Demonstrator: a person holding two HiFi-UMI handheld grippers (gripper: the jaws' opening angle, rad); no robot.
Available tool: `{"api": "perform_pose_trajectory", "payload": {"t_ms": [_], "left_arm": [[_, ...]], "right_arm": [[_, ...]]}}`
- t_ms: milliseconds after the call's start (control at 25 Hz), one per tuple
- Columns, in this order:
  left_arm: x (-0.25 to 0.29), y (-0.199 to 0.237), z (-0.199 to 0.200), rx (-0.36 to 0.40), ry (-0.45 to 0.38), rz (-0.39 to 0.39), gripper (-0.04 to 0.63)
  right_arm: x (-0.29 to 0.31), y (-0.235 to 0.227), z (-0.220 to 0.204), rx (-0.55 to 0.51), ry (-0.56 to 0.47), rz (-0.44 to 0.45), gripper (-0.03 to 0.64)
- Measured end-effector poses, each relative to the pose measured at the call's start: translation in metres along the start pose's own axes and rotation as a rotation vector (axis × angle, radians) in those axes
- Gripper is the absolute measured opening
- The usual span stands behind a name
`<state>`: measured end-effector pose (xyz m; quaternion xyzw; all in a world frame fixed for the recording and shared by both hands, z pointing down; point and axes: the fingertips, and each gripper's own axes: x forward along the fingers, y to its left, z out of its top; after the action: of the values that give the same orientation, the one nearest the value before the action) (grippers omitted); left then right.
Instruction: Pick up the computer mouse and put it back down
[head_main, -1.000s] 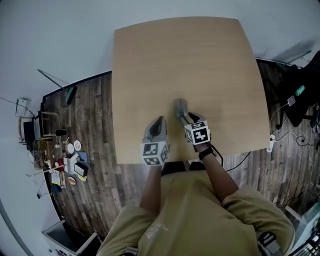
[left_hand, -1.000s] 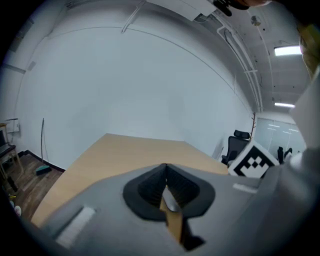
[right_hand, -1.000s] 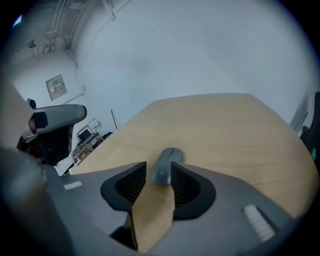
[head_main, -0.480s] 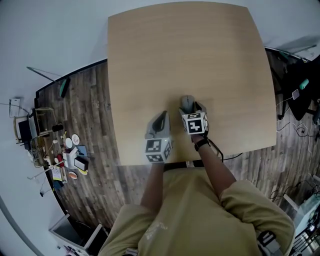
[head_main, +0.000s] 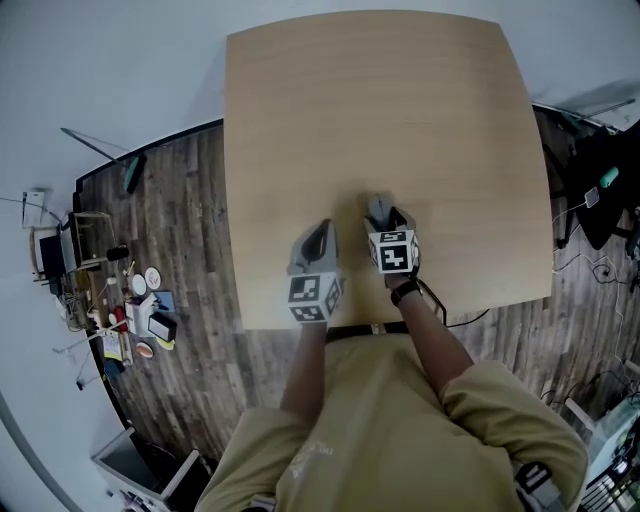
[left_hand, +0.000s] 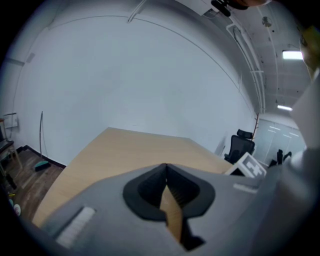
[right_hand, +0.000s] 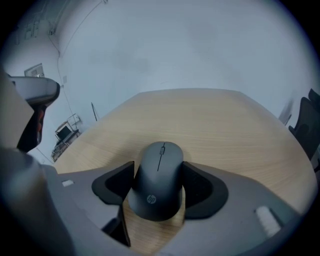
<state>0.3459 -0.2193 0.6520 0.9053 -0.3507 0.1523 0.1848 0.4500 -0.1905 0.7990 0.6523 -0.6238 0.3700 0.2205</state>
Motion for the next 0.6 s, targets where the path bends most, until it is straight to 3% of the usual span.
{"api": "perform_pose_trajectory", "payload": {"t_ms": [280,600], "left_arm": [[-0.025,-0.019,0.042,0.042,-0.092,0.009,0.003],[-0.065,-0.075,0.099,0.121,-0.223,0.001,0.002]], "right_arm": [[-0.097,0.007,0.063,-0.024,-0.272,0.042,0.305],[-0.235,0.009,0.131,-0.062,-0.58,0.073,0.305]]}}
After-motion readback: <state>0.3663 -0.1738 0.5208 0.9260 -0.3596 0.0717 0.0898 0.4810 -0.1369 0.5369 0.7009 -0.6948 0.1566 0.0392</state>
